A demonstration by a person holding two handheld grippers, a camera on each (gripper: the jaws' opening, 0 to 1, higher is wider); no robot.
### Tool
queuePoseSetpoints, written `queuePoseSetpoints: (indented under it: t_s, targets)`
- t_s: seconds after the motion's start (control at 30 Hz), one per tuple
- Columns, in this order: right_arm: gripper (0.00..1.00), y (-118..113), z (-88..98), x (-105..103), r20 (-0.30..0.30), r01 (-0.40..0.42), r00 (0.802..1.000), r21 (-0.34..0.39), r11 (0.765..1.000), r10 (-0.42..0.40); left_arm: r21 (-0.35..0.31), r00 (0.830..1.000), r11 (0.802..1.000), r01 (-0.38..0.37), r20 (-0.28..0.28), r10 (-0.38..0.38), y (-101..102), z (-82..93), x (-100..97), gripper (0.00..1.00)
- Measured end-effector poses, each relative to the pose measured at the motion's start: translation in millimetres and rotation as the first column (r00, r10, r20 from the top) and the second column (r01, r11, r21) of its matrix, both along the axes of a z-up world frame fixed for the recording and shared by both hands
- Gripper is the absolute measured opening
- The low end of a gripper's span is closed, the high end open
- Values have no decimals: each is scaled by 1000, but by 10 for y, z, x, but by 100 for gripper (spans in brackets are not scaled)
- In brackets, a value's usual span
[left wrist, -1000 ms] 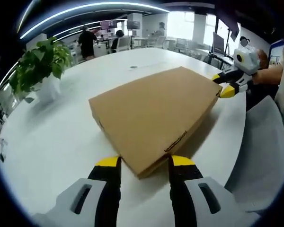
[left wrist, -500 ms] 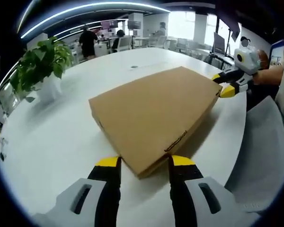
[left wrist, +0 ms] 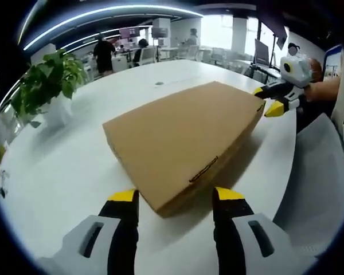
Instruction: Operate the shoe box by opening the lid, removing the specified soft item, and placing it in the target area until the item is outside and the box remains undamaged.
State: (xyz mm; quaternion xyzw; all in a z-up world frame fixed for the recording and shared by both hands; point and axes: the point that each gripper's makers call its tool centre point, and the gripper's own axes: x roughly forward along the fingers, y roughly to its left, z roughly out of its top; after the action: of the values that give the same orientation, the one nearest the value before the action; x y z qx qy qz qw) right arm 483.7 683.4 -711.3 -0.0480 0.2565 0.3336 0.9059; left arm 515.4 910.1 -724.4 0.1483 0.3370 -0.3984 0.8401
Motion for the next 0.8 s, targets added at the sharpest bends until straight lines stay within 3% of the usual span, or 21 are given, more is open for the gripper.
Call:
queuePoseSetpoints:
  t_s: [0.8]
  targets:
    - [40,-10,347,-14,76,-23,997,15,1000,22,-19,998,1000,-24,58,25,-27,273,1,54]
